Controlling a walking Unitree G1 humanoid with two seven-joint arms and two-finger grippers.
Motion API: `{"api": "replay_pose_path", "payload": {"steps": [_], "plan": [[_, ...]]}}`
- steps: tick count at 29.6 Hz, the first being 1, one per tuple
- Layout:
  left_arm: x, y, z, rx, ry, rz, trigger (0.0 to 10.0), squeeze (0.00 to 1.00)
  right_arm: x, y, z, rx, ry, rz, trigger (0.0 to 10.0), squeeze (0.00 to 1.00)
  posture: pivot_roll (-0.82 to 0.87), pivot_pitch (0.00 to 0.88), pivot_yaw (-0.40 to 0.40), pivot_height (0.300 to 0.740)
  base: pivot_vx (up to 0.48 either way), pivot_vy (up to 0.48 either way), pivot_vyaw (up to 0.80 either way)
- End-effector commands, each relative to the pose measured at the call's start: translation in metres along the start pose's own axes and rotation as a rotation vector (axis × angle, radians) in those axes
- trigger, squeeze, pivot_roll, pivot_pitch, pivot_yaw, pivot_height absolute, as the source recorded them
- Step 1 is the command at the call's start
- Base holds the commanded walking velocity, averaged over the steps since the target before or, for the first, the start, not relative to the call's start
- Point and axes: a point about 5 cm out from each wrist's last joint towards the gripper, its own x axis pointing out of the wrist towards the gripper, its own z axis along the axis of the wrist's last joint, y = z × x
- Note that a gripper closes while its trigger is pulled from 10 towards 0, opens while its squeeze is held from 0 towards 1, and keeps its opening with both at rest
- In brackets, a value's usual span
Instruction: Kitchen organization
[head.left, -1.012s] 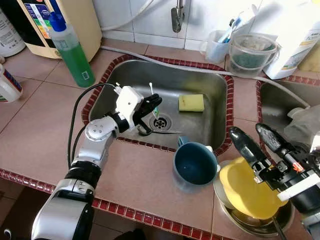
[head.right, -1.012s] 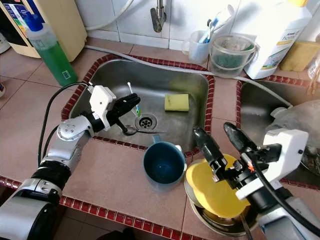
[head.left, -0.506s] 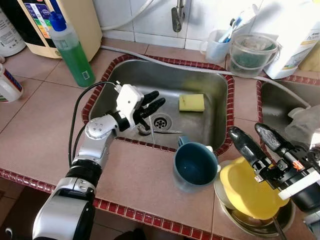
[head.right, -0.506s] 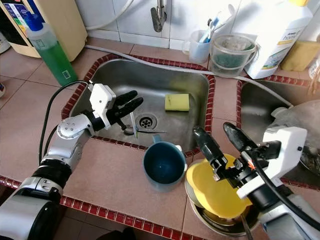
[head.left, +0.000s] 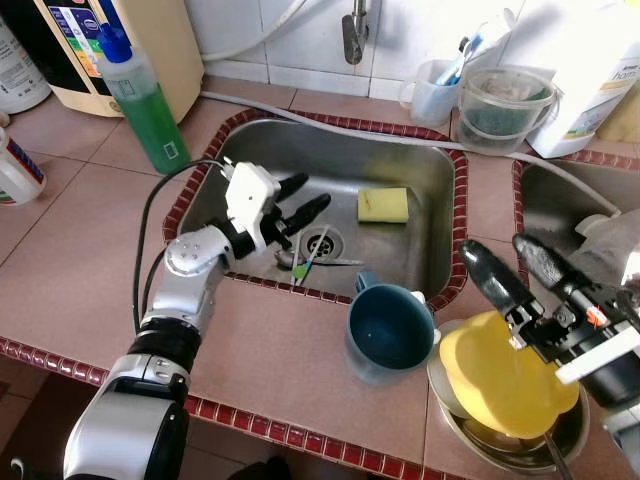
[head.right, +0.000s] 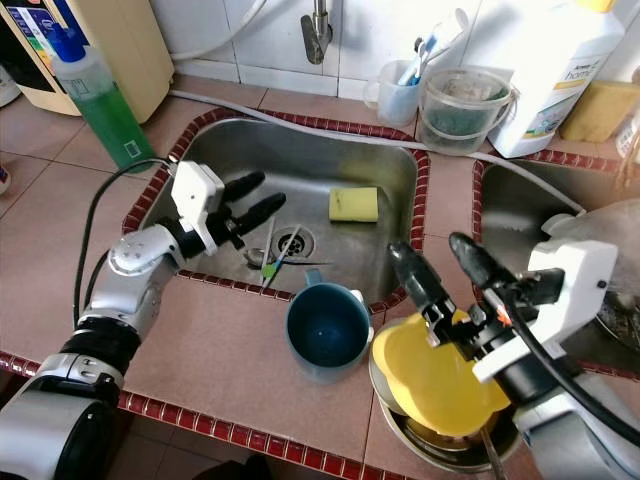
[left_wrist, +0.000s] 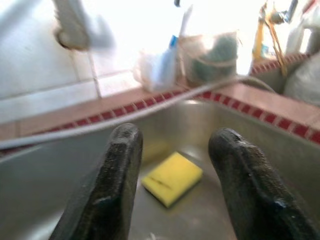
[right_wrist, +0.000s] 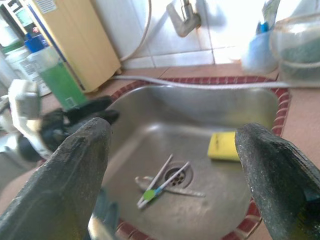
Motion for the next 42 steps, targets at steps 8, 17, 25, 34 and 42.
{"api": "replay_pose_path", "payload": {"steps": [8, 17, 25, 34, 42], "plan": [[-0.009, 0.003, 0.02, 0.007, -0.061, 0.071, 10.0, 0.0, 0.018, -0.009, 0.001, -0.071, -0.114, -0.085, 10.0, 0.0, -0.26, 0.161, 0.074, 0.74, 0.0, 0.0, 0.0], [-0.019, -0.004, 0.024, -0.05, -0.092, 0.179, 10.0, 0.0, 0.044, -0.011, -0.003, -0.178, -0.226, -0.154, 10.0, 0.0, -0.22, 0.134, 0.075, 0.74, 0.0, 0.0, 0.0], [-0.028, -0.016, 0.022, -0.122, -0.089, 0.309, 10.0, 0.0, 0.076, -0.023, -0.012, -0.264, -0.326, -0.233, 10.0, 0.0, -0.17, 0.096, 0.057, 0.74, 0.0, 0.0, 0.0], [-0.034, -0.015, 0.024, -0.126, -0.101, 0.4, 10.0, 0.0, 0.094, -0.028, -0.013, -0.28, -0.377, -0.255, 10.0, 0.0, -0.14, 0.045, 0.044, 0.74, 0.0, 0.0, 0.0], [-0.035, -0.012, 0.031, -0.124, -0.119, 0.428, 10.0, 0.0, 0.108, -0.02, -0.009, -0.29, -0.451, -0.229, 10.0, 0.0, -0.13, 0.034, 0.038, 0.74, 0.0, 0.0, 0.0]]}}
